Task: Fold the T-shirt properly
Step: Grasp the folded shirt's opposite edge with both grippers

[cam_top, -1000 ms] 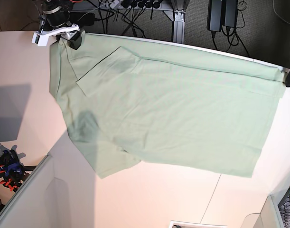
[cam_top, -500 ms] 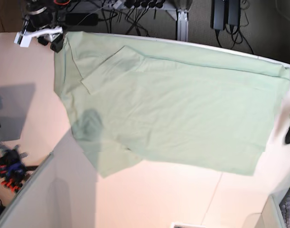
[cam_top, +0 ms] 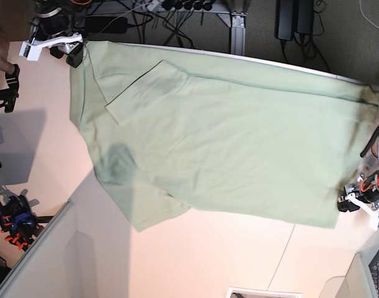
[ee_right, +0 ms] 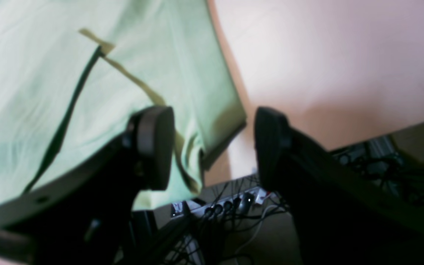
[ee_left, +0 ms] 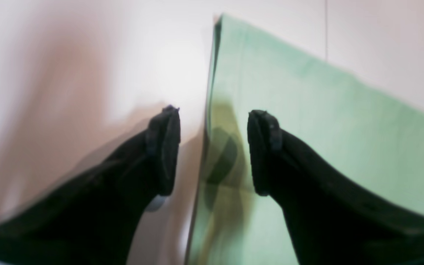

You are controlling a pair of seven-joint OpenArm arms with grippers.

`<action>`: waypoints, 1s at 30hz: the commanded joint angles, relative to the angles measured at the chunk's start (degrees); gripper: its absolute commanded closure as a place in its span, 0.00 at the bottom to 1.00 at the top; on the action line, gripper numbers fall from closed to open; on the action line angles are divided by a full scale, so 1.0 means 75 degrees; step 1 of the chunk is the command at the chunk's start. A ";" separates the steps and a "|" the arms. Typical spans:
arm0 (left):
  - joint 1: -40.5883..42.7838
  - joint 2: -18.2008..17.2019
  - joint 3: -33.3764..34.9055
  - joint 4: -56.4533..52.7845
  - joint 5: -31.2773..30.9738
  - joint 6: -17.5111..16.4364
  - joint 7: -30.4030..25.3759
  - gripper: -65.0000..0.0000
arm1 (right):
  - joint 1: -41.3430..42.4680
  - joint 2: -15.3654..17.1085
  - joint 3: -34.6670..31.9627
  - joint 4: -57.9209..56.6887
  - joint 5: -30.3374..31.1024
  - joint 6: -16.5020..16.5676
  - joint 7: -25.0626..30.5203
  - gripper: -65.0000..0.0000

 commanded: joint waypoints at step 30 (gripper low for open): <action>-0.0227 0.0597 -0.0012 -0.0096 0.0498 -0.1017 -0.0495 1.00 | 0.2296 0.0545 -0.0017 -0.0035 -0.0329 0.0023 0.0484 0.46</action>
